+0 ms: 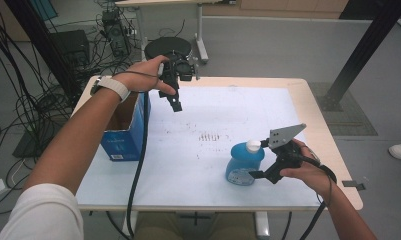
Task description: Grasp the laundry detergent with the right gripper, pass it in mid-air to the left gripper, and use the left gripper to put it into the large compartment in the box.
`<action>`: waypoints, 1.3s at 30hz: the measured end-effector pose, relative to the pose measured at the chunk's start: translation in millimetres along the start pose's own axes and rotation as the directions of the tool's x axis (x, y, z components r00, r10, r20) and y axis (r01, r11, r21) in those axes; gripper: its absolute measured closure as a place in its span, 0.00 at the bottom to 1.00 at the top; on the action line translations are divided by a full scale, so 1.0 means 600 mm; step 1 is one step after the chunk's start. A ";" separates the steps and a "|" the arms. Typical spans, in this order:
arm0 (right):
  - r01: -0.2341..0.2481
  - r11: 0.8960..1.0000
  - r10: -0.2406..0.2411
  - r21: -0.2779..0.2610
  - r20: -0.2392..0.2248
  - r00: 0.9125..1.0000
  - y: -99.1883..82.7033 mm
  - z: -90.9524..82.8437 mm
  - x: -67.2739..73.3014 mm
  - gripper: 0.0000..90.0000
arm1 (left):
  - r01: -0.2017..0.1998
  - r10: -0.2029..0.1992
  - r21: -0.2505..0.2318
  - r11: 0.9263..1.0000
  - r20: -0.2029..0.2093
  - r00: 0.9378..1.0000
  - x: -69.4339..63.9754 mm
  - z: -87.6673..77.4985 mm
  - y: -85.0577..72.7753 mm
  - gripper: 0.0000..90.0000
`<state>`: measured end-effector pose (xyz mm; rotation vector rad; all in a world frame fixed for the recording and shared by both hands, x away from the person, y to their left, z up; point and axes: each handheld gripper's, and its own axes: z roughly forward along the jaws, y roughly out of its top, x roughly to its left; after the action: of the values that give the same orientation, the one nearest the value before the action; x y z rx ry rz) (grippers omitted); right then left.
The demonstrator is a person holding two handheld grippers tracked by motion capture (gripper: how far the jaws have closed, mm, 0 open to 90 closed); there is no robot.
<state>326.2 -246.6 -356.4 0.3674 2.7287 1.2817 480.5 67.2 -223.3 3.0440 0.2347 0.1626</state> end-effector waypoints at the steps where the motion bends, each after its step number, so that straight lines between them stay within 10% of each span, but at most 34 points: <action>1: 0.000 1.000 0.000 0.001 0.000 1.000 0.000 0.000 0.000 0.05 | -0.001 0.001 0.000 1.000 0.001 1.000 0.000 0.000 0.000 0.15; 39: -0.004 1.000 0.004 -0.006 0.001 1.000 -0.001 0.001 -0.001 0.05 | 0.002 -0.002 -0.003 1.000 0.001 1.000 0.002 0.002 0.000 0.15</action>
<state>326.7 -246.8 -357.3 0.3732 2.7238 1.2902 481.7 67.4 -224.5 3.0407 0.2377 0.1616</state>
